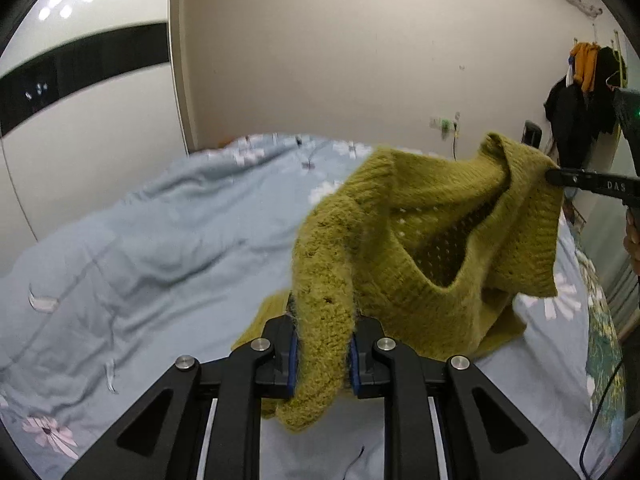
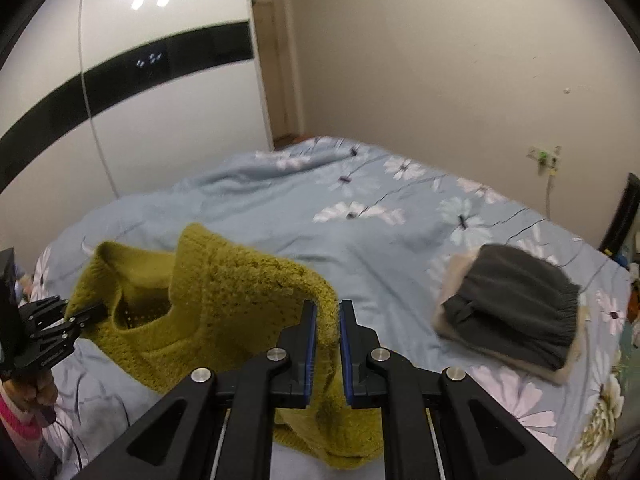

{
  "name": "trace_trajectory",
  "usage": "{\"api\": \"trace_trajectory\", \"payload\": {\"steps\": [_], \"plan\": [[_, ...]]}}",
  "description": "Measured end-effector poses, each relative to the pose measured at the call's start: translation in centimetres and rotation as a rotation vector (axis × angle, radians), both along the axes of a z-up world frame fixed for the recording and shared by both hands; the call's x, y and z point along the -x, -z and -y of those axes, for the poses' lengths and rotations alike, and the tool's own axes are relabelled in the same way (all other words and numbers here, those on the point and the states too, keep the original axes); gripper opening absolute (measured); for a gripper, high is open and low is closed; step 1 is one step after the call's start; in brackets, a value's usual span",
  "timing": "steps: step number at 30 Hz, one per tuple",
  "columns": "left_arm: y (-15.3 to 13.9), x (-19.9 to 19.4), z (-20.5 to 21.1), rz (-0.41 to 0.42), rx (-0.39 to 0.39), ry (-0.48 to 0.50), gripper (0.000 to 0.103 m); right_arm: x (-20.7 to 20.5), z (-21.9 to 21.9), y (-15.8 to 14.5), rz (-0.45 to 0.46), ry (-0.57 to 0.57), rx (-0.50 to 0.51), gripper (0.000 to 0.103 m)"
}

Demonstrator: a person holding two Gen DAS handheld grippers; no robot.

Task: Fold clothes
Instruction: 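Lift the sweater with both grippers and shake it out in the air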

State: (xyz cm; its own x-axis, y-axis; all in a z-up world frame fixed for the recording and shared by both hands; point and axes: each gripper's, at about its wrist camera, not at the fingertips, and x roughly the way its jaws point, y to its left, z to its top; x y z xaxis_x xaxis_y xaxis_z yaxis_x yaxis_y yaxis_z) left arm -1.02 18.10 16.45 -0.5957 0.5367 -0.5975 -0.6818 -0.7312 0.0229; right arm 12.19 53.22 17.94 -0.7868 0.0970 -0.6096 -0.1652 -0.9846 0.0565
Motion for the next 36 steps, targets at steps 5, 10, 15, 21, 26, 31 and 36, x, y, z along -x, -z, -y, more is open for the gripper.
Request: {"api": "trace_trajectory", "payload": {"steps": [5,10,15,21,26,31,36], "plan": [[-5.8,0.0,-2.4,-0.074,-0.101,-0.021,0.018,-2.0,-1.3,-5.2,-0.118,0.081,-0.017,0.011],[-13.2,-3.3,-1.9,-0.201,-0.218,0.025,0.017,-6.5,-1.3,-12.2,-0.282,0.121,-0.062,0.011],[-19.6,-7.8,1.7,-0.288,-0.331,0.103,0.017,-12.6,0.3,-17.5,-0.426,0.083,-0.122,0.011],[-24.7,-6.1,1.2,-0.306,-0.351,0.102,0.017,-14.3,0.9,-23.2,-0.505,0.062,-0.159,0.011],[-23.1,-1.8,-3.9,-0.258,-0.229,0.04,0.017,-7.7,-0.3,-22.9,-0.395,0.069,-0.169,0.011],[-15.2,6.8,-9.9,-0.103,-0.111,-0.022,0.017,0.9,-3.4,-17.3,-0.22,0.101,-0.128,0.011],[-6.7,14.4,-15.6,0.061,-0.034,-0.071,0.017,9.5,-6.6,-9.5,-0.069,0.136,-0.08,0.011]]}}
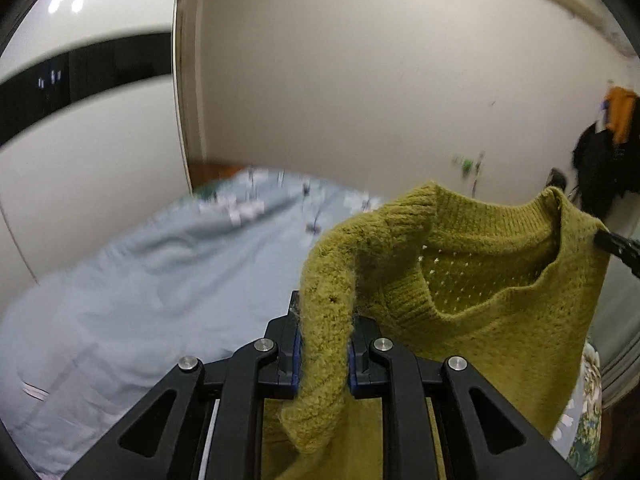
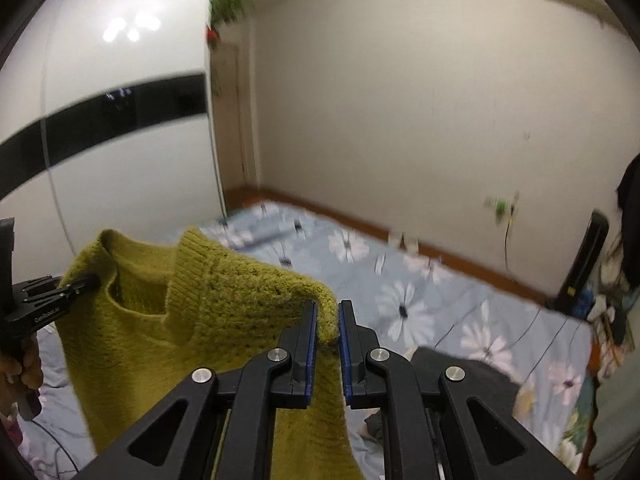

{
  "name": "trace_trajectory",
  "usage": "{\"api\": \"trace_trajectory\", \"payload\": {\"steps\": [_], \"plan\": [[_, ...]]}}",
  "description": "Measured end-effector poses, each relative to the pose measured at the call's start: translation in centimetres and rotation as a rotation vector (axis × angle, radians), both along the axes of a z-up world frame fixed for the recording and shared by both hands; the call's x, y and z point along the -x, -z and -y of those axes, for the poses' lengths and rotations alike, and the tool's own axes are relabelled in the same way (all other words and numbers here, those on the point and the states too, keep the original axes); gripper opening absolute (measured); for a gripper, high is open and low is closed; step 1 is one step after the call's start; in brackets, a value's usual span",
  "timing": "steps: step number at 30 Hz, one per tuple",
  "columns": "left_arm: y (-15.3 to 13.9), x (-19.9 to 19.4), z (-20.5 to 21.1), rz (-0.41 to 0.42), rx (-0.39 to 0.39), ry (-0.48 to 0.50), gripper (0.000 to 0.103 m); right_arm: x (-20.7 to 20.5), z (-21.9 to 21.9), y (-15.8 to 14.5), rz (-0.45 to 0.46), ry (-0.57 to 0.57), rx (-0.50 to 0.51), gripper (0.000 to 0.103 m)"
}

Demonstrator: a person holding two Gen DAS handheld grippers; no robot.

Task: Fold clothes
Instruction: 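Lift the sweater with both grippers and shake it out in the air, then lay the sweater flat on the duvet with both grippers and release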

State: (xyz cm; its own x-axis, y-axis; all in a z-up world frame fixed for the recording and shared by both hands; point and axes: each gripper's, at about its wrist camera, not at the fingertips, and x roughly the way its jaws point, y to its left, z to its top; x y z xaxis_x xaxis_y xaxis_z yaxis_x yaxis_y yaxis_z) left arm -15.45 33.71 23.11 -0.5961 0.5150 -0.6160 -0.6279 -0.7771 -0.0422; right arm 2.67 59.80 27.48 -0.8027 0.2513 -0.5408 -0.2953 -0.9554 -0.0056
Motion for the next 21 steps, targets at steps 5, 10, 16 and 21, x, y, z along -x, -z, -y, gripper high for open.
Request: {"api": "trace_trajectory", "payload": {"steps": [5,10,16,21], "plan": [[3.8,6.8,-5.0,0.024,0.027,-0.037,0.017,7.4,-3.0,5.8,0.103,0.062,0.032,0.011],[7.5,9.8,-7.4,0.043,0.072,-0.013,0.017,10.4,-6.1,10.1,0.115,0.075,0.073,0.011],[10.6,8.3,-3.0,0.198,-0.007,0.013,0.018,7.3,-6.7,15.0,0.118,0.008,0.101,0.011],[10.4,2.3,1.7,0.216,-0.064,0.049,0.019,1.2,-4.3,14.5,0.089,-0.064,0.111,0.011]]}}
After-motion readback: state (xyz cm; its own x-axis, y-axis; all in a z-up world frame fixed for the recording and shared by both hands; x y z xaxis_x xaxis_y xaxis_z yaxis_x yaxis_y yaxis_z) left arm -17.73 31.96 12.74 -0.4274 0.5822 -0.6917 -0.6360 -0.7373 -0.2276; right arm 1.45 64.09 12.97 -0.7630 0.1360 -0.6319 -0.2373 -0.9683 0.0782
